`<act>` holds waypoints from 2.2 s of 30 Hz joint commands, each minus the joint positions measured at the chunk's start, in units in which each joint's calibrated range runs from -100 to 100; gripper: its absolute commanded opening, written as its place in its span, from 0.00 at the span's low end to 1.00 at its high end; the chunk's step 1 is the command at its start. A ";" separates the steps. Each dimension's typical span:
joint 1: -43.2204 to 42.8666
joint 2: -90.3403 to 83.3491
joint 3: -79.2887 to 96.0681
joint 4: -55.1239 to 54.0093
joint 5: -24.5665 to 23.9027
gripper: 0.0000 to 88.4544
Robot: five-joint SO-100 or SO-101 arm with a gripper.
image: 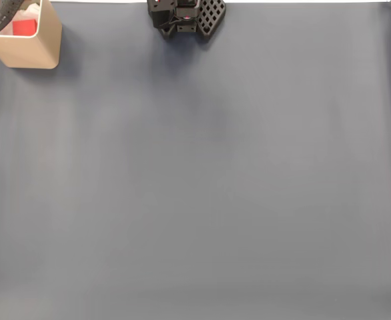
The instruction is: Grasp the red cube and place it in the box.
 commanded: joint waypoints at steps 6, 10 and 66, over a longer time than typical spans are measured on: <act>0.36 -1.13 -0.37 -1.33 -0.20 0.53; 0.29 -1.05 -0.55 -1.33 0.15 0.47; -56.11 -0.44 -14.42 12.77 1.32 0.00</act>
